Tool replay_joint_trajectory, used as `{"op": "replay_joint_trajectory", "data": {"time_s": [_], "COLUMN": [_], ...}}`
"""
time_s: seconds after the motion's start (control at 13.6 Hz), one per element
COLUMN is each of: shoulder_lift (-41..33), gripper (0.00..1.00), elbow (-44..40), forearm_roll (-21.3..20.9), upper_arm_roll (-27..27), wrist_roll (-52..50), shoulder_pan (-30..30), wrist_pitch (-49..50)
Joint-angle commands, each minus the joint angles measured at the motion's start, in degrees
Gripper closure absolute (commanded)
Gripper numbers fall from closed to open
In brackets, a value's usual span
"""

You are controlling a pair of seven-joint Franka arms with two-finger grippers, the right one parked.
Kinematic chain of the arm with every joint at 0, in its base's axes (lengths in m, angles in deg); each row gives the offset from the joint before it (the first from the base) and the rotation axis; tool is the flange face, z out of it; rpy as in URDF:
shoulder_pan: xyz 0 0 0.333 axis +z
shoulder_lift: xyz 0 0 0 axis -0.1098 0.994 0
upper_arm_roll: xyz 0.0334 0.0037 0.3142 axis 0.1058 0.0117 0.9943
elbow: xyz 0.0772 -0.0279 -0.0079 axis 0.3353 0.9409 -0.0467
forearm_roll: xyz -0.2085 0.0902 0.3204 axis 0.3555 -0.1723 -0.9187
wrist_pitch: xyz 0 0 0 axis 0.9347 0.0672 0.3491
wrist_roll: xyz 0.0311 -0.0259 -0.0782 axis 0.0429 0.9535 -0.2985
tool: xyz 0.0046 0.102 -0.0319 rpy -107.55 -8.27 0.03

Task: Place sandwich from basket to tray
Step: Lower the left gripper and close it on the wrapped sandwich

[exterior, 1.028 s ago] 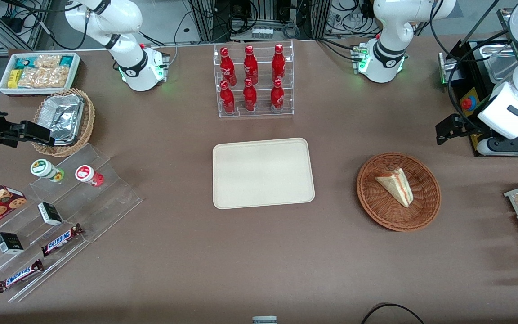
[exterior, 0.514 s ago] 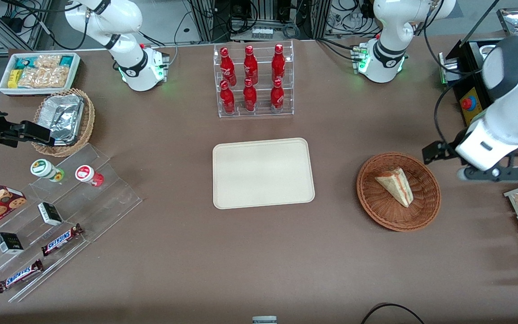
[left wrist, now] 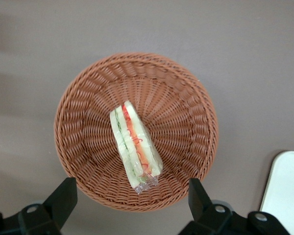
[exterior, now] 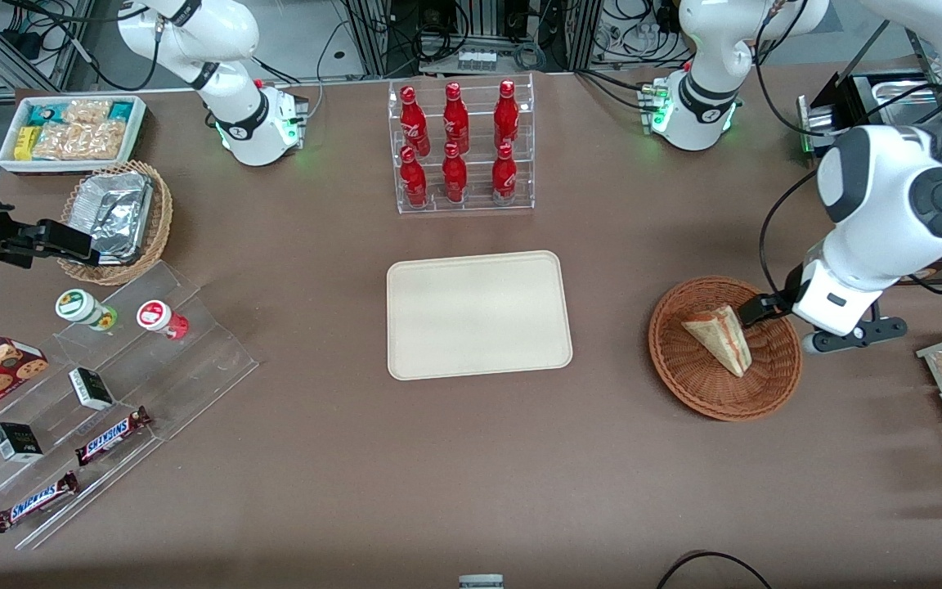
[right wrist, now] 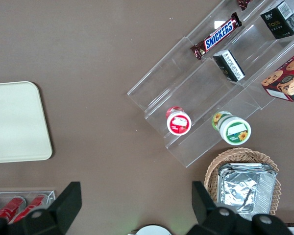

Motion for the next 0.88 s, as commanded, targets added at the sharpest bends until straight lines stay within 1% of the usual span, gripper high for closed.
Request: {"op": "replay_joint_trajectory", "data": {"time_s": [0.0, 0.22, 0.59, 0.81], "shoulder_lift": [-0.9, -0.7, 1.1, 1.4], "gripper": [0.00, 0.00, 0.00, 0.00], "elbow": [4.8, 11.1, 13.8, 16.4], "forearm_roll": [0.3, 0.2, 0.2, 0.2], "upper_arm_roll": [-0.6, -0.6, -0.7, -0.7], "wrist_roll": [-4.9, -11.7, -16.5, -16.6], "shoulder_pan": [0.5, 0.5, 0.4, 0.4], "wrist_pitch": [-4.3, -13.0, -17.7, -21.1]}}
